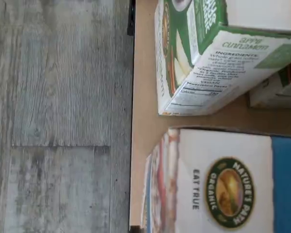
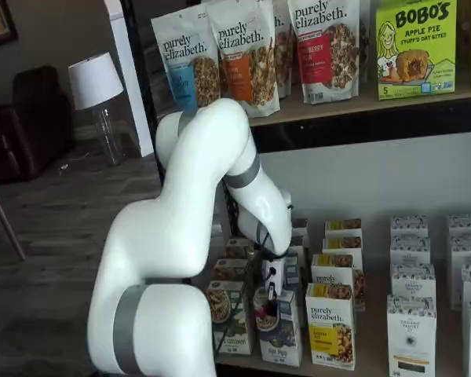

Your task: Pick up the blue and white box that is on the bottom shelf, the second box from the left

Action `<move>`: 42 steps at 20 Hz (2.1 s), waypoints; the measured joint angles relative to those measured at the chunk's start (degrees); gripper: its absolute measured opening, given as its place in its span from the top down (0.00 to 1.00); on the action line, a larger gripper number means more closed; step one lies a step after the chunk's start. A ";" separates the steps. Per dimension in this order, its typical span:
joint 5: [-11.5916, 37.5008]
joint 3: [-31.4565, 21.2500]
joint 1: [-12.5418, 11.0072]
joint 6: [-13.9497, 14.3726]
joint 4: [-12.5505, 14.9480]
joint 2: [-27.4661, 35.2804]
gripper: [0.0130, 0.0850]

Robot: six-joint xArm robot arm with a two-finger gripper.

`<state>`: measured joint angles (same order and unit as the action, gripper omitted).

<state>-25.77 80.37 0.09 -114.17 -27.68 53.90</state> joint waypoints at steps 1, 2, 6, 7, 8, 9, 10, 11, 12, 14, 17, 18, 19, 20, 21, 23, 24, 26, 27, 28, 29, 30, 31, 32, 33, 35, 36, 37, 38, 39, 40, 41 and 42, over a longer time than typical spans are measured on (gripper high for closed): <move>-0.02 0.00 0.01 0.14 0.15 0.00 0.28; -0.04 0.00 0.01 0.31 0.34 0.00 0.28; 0.06 -0.05 0.04 2.31 2.61 0.00 0.33; 0.05 -0.02 0.04 2.70 3.05 0.04 0.33; 0.00 0.01 0.04 2.82 3.18 0.06 0.33; -0.14 0.05 0.03 2.75 3.10 0.07 0.33; -0.13 0.02 0.03 2.43 2.73 0.08 0.33; -0.08 -0.03 0.05 2.02 2.26 0.07 0.39; -0.14 -0.06 0.06 1.65 1.83 0.03 0.39; -0.25 -0.12 0.06 1.27 1.38 -0.06 0.44; -0.40 -0.22 0.02 1.23 1.38 -0.18 0.56; -0.45 -0.26 0.00 1.26 1.42 -0.22 0.56; -0.45 -0.30 -0.02 1.82 2.07 -0.26 0.56; -0.38 -0.38 -0.02 2.38 2.73 -0.29 0.56; -0.25 -0.47 -0.02 2.63 3.03 -0.33 0.56; -0.10 -0.71 -0.01 2.88 3.31 -0.45 0.56; -0.10 -0.83 0.00 3.05 3.51 -0.53 0.56; -0.17 -1.24 0.03 3.03 3.48 -0.81 0.56; -0.11 -1.51 0.07 2.97 3.40 -0.99 0.56; 0.02 -1.87 0.11 2.82 3.22 -1.22 0.56; 0.17 -2.32 0.16 2.53 2.88 -1.50 0.56; 0.33 -2.77 0.21 2.21 2.51 -1.79 0.56; 0.62 -3.47 0.28 1.71 1.92 -2.24 0.56; 0.91 -4.07 0.34 1.28 1.43 -2.62 0.56; 1.15 -4.87 0.39 0.91 1.02 -3.14 0.56; 1.66 -6.37 0.49 0.10 0.13 -4.09 0.56; 2.01 -7.28 0.56 -0.40 -0.42 -4.67 0.56; 2.34 -8.18 0.63 -0.87 -0.94 -5.23 0.56; 2.72 -9.36 0.69 -1.49 -1.58 -5.98 0.56; 2.96 -10.27 0.73 -1.98 -2.09 -6.57 0.56; 3.18 -11.21 0.77 -2.51 -2.64 -7.18 0.56; 3.36 -12.26 0.79 -3.04 -3.17 -7.88 0.56; 3.62 -13.24 0.83 -3.55 -3.71 -8.53 0.56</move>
<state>-22.15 67.14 0.92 -117.72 -31.39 45.38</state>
